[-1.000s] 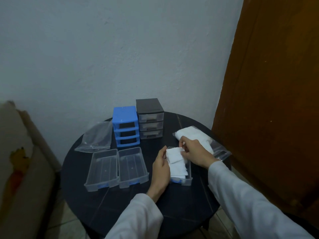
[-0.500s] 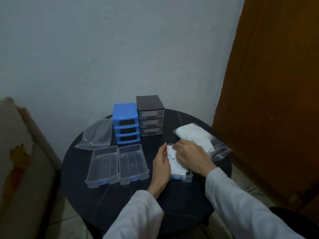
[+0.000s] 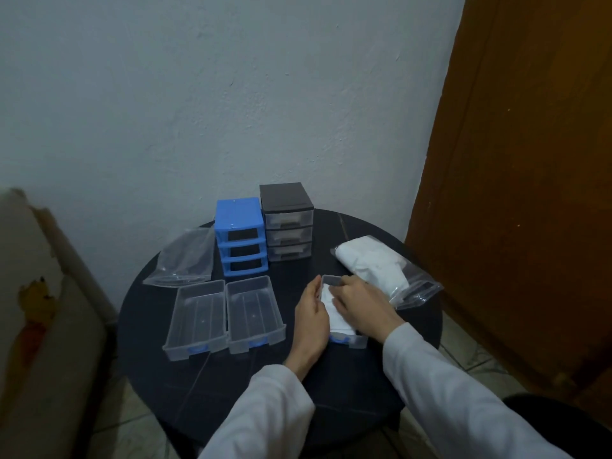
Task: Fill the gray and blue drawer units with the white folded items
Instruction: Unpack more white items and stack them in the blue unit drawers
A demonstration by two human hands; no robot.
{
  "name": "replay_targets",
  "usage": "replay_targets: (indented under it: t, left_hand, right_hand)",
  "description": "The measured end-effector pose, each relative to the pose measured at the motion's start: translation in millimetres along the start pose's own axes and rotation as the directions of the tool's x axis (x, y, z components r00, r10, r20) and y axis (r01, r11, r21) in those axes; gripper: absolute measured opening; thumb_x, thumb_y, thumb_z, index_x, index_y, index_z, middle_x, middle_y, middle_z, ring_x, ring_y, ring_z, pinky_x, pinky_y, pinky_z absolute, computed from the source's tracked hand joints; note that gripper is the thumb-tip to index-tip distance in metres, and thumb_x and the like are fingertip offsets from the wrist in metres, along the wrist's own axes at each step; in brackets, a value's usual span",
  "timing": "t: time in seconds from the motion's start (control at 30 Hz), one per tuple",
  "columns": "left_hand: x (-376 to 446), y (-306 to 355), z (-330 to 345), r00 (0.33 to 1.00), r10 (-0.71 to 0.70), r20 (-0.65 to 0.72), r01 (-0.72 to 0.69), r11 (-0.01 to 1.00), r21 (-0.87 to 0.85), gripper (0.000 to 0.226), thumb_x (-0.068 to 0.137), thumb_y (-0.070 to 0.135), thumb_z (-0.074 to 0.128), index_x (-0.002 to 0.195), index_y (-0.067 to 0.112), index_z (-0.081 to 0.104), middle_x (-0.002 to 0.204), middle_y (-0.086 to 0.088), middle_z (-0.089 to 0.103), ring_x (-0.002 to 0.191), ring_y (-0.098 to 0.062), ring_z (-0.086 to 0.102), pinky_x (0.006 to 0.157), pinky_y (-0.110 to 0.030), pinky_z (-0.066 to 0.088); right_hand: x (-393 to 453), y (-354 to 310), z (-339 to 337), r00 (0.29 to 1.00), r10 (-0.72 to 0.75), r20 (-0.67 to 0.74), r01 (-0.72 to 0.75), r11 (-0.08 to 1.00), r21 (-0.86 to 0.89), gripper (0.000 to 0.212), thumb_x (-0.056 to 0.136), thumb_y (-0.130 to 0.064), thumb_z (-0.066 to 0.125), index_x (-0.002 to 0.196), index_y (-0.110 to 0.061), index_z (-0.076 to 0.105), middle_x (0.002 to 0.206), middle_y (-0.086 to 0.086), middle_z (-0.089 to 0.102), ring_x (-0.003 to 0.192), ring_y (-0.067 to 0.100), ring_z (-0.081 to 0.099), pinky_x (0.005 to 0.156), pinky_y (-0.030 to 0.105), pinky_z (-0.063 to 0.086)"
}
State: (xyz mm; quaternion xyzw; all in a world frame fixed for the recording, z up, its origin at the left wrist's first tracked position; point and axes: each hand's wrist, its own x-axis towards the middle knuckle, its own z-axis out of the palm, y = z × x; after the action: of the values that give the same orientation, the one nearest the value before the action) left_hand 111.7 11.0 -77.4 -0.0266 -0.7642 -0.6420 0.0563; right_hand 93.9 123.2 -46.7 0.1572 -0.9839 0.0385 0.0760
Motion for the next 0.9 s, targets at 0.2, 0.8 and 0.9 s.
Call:
replay_targets:
  t: [0.2, 0.8, 0.9]
  left_hand:
    - [1.5, 6.2, -2.5, 0.998, 0.054, -0.010, -0.053, 0.996, 0.072, 0.047, 0.094, 0.000, 0.036, 0.139, 0.010, 0.040, 0.139, -0.006, 0.048, 0.126, -0.015, 0.045, 0.109, -0.030, 0.035]
    - [-2.9, 57.2, 85.1, 0.888, 0.329, 0.322, -0.454, 0.741, 0.495, 0.027, 0.084, 0.014, 0.062, 0.107, 0.016, 0.048, 0.119, -0.002, 0.049, 0.107, -0.018, 0.049, 0.081, -0.026, 0.041]
    - [-0.2, 54.7, 94.6, 0.885, 0.334, 0.325, -0.463, 0.711, 0.529, 0.027, 0.084, 0.005, 0.055, 0.107, 0.013, 0.044, 0.114, -0.008, 0.051, 0.105, -0.023, 0.050, 0.084, -0.031, 0.042]
  right_hand:
    - [-7.5, 6.3, -17.6, 0.991, 0.098, -0.089, -0.077, 0.974, 0.212, 0.028, 0.095, -0.021, 0.043, 0.115, -0.014, 0.061, 0.113, 0.006, 0.061, 0.102, 0.024, 0.057, 0.085, 0.038, 0.047]
    - [-82.7, 97.7, -42.4, 0.923, 0.377, -0.073, -0.320, 0.861, 0.396, 0.015, 0.092, -0.012, 0.053, 0.100, -0.018, 0.063, 0.099, 0.000, 0.064, 0.088, 0.008, 0.061, 0.078, 0.024, 0.053]
    - [-82.3, 99.9, -32.1, 0.942, 0.330, -0.054, -0.281, 0.869, 0.407, 0.024, 0.091, -0.007, 0.053, 0.112, -0.015, 0.062, 0.112, 0.002, 0.064, 0.100, 0.009, 0.060, 0.087, 0.020, 0.049]
